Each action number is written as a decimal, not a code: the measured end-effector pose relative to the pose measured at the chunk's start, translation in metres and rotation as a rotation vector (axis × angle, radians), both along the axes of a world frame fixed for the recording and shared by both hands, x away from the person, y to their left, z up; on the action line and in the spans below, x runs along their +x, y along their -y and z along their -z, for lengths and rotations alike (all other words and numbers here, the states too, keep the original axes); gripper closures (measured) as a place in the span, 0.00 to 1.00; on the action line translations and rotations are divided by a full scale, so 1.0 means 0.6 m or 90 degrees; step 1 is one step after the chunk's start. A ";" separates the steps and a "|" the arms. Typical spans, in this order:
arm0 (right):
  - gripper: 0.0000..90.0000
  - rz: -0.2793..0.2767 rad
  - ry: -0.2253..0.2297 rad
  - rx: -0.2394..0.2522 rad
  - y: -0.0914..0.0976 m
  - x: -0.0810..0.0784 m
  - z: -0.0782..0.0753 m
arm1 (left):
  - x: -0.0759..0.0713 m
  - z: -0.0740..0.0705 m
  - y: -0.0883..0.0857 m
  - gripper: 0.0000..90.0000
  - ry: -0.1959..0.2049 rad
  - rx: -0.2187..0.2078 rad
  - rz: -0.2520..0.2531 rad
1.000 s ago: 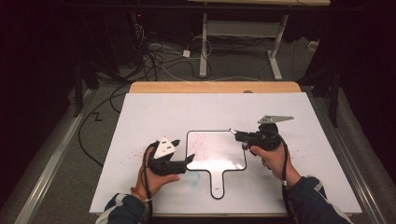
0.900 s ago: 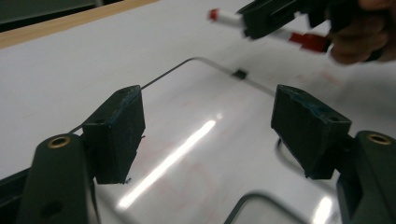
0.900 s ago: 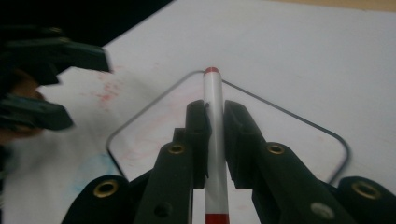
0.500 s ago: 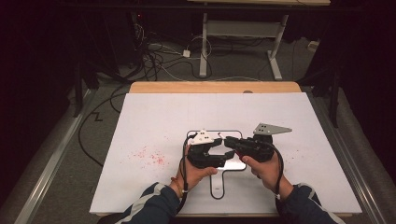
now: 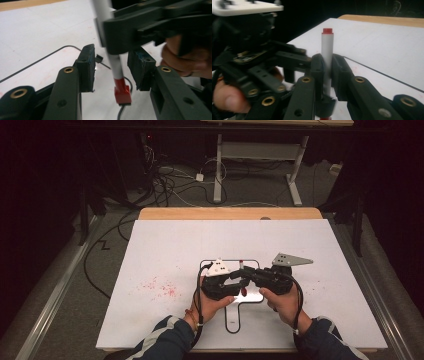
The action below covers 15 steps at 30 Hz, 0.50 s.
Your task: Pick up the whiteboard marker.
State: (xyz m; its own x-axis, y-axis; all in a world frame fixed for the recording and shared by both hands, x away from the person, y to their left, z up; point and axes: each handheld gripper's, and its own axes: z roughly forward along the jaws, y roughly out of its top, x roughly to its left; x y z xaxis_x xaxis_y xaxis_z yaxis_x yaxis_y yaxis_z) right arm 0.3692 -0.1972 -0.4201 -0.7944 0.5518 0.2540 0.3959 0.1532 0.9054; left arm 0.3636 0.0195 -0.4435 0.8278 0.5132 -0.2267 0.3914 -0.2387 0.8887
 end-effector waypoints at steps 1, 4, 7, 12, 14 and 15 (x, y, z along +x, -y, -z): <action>0.90 -0.004 0.007 -0.002 -0.002 -0.003 -0.001 | 0.001 0.000 -0.001 0.63 0.002 -0.003 0.004; 0.90 0.000 0.029 -0.020 -0.005 -0.012 -0.005 | -0.002 -0.004 -0.001 0.73 0.020 0.011 0.006; 0.90 0.008 0.045 -0.030 -0.003 -0.018 -0.009 | -0.005 -0.006 0.000 0.82 0.038 0.028 0.006; 0.90 0.012 0.061 -0.043 -0.004 -0.027 -0.010 | -0.007 -0.008 0.001 0.87 0.060 0.053 0.021; 0.83 0.009 0.060 -0.042 -0.005 -0.028 -0.011 | -0.007 -0.007 0.000 0.87 0.075 0.072 0.023; 0.77 0.011 0.061 -0.044 -0.006 -0.029 -0.012 | -0.006 -0.005 -0.003 0.87 0.082 0.079 0.024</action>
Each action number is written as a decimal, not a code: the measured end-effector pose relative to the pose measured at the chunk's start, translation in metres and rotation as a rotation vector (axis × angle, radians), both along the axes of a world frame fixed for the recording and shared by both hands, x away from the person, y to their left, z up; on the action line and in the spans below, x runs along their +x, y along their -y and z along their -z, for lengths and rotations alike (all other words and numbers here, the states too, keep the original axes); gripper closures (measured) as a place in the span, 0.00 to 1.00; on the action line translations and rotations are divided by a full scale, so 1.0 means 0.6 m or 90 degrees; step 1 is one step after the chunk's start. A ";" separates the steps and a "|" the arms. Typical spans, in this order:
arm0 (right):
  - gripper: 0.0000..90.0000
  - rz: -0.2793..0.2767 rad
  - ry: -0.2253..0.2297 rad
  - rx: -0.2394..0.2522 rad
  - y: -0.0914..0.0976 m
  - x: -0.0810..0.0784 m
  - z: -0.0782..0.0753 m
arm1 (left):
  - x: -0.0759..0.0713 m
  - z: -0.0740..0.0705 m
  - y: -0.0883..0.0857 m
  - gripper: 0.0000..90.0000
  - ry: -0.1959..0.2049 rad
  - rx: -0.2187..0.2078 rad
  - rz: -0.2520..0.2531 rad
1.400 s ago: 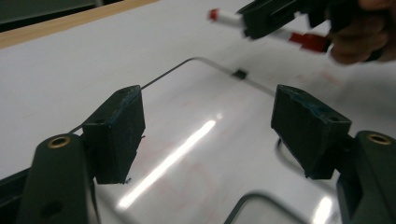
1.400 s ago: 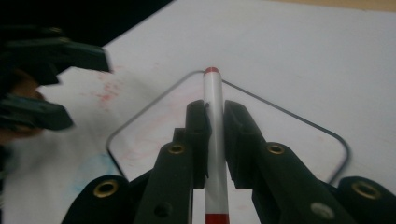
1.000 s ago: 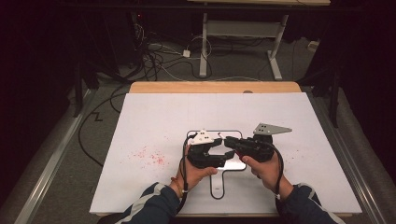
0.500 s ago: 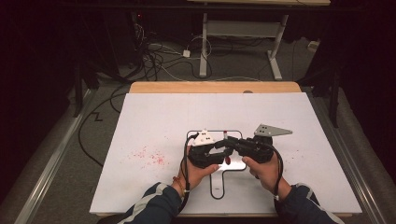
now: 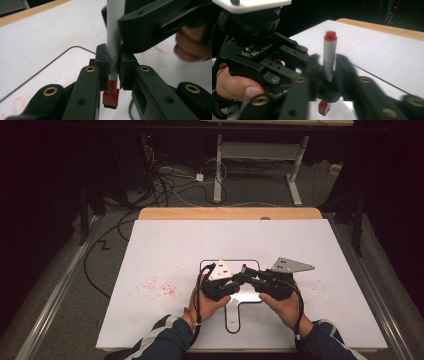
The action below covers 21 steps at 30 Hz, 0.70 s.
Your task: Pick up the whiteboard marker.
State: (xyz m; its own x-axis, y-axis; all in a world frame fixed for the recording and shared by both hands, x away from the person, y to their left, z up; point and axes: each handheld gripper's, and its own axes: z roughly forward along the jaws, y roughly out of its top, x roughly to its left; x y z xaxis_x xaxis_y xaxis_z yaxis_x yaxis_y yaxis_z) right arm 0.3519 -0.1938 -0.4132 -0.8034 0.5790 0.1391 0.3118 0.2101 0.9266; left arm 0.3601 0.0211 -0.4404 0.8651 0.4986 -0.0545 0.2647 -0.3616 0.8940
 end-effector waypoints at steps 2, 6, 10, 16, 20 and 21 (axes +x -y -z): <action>0.73 0.000 0.003 -0.002 0.003 -0.001 -0.003 | 0.004 0.003 -0.009 0.87 0.007 0.005 0.000; 0.60 -0.003 0.009 -0.016 0.020 -0.005 -0.008 | 0.017 0.006 -0.030 0.87 0.009 -0.001 -0.001; 0.52 0.023 0.048 -0.068 0.047 -0.018 -0.006 | 0.026 0.012 -0.039 0.87 0.013 0.013 -0.002; 0.45 0.058 0.124 -0.160 0.088 -0.052 0.007 | 0.026 0.018 -0.041 0.87 0.007 -0.001 -0.005; 0.43 0.071 0.137 -0.193 0.116 -0.074 0.026 | 0.030 0.024 -0.043 0.87 0.003 0.006 -0.005; 0.43 0.067 0.130 -0.192 0.122 -0.078 0.032 | 0.030 0.026 -0.043 0.87 0.000 0.008 -0.005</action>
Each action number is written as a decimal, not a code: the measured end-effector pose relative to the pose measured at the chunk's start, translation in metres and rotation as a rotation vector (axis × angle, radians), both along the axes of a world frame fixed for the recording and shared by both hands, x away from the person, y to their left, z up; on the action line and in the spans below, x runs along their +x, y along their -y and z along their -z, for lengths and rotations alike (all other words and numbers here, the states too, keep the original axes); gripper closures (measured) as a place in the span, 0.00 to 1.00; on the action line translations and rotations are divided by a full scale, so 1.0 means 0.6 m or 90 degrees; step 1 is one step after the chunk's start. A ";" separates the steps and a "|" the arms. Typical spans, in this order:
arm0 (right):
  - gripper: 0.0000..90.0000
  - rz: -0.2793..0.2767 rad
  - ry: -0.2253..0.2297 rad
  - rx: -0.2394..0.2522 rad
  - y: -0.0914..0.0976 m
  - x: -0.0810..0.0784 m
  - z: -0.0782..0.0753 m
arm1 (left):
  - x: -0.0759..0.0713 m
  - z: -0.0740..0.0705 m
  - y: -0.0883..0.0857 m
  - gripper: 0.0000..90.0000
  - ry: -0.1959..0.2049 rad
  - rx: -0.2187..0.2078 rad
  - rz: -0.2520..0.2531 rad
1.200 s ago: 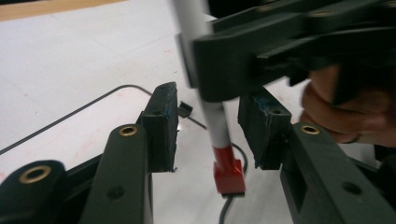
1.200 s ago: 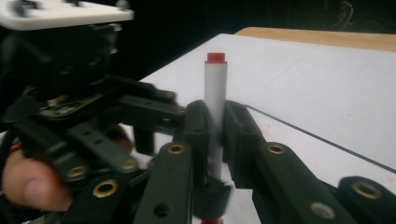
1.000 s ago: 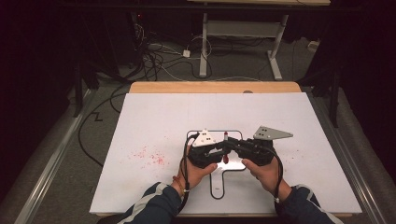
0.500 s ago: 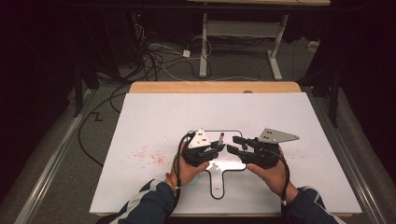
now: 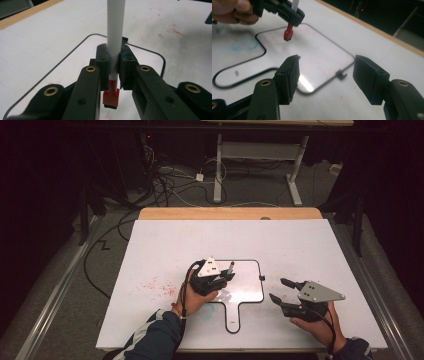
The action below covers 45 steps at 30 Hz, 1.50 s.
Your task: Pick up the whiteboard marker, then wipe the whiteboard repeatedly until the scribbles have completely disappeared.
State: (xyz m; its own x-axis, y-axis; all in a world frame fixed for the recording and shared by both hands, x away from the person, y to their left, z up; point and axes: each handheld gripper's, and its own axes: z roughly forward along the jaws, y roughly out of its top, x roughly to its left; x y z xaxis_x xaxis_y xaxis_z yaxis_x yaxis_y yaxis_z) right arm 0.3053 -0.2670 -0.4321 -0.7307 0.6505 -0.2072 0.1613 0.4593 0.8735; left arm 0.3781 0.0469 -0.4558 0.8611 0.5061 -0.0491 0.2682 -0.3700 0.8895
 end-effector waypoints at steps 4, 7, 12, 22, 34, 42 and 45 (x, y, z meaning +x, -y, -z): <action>0.40 -0.001 -0.005 -0.026 0.015 -0.010 0.017 | 0.007 -0.001 -0.008 0.87 0.019 0.036 0.005; 0.39 0.004 0.006 -0.025 0.018 -0.008 0.018 | 0.010 0.002 -0.011 0.87 0.011 0.042 0.007; 0.40 0.003 0.002 -0.016 0.015 -0.002 0.019 | 0.010 0.010 -0.022 0.87 0.020 0.048 -0.007; 0.41 -0.007 0.013 -0.029 0.006 -0.004 0.023 | -0.007 0.022 -0.040 0.87 0.049 0.062 -0.016; 0.40 -0.010 0.017 -0.058 0.007 -0.013 0.027 | -0.038 0.032 -0.101 0.87 0.040 0.041 -0.008; 0.40 -0.017 0.026 -0.074 0.002 -0.017 0.027 | -0.033 0.034 -0.081 0.87 0.036 0.044 0.008; 0.40 -0.019 0.022 -0.074 0.000 -0.015 0.029 | -0.024 0.034 -0.051 0.87 0.036 0.039 0.032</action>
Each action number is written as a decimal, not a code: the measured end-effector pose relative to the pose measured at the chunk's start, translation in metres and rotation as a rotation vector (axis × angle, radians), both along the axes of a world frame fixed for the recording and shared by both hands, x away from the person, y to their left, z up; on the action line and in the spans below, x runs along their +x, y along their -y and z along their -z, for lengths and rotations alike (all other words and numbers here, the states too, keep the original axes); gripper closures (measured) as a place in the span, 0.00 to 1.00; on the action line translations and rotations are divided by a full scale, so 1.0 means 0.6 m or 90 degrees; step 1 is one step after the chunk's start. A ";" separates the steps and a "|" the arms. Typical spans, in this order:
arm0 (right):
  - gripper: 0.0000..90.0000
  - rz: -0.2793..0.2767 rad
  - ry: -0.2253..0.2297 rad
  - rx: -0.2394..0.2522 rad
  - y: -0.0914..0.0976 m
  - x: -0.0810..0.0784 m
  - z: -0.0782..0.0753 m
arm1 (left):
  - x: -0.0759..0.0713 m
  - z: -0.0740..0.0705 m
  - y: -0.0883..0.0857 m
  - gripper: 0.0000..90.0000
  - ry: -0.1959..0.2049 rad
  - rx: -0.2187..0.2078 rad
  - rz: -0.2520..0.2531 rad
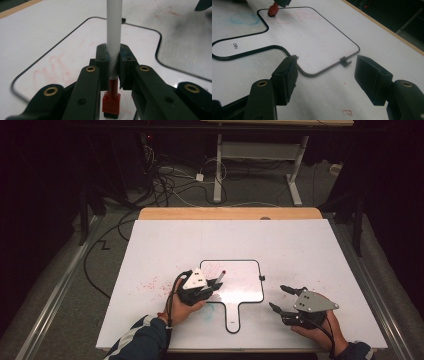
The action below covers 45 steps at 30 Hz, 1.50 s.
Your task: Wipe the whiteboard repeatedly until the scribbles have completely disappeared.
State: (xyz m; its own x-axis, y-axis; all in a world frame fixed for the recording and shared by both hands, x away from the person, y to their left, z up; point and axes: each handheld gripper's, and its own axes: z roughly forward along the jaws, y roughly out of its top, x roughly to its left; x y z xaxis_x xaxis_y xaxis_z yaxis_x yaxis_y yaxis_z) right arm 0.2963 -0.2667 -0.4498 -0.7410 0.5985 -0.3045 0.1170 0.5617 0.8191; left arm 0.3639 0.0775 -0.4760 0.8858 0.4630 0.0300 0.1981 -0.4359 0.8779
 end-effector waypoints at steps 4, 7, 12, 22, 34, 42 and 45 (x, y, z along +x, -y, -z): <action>0.40 -0.002 -0.011 0.004 0.000 0.004 0.003 | 0.005 -0.002 0.018 0.87 -0.002 -0.008 0.015; 0.40 -0.001 -0.015 -0.001 0.000 0.007 0.005 | 0.007 -0.003 0.026 0.87 0.001 -0.006 0.026; 0.40 -0.001 -0.018 -0.008 -0.002 0.008 0.008 | 0.007 0.000 0.016 0.87 -0.012 -0.011 0.029; 0.40 -0.007 -0.014 -0.018 -0.005 0.007 0.007 | -0.016 0.004 -0.033 0.87 -0.025 0.008 0.015; 0.40 -0.014 -0.018 -0.025 -0.011 0.008 0.010 | 0.001 0.003 0.028 0.87 -0.042 0.020 0.056; 0.40 -0.012 -0.014 -0.026 -0.008 0.005 0.009 | 0.004 0.003 0.044 0.87 -0.046 0.021 0.078; 0.40 -0.012 -0.015 -0.027 -0.008 0.006 0.009 | 0.004 0.004 0.031 0.87 -0.048 0.031 0.071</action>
State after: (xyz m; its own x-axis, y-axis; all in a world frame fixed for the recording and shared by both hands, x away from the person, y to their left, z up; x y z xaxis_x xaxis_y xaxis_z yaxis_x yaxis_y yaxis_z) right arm 0.2998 -0.2619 -0.4549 -0.7595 0.5706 -0.3123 0.1242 0.5985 0.7914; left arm 0.3664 0.0590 -0.4782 0.9321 0.3616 -0.0188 0.2112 -0.5007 0.8395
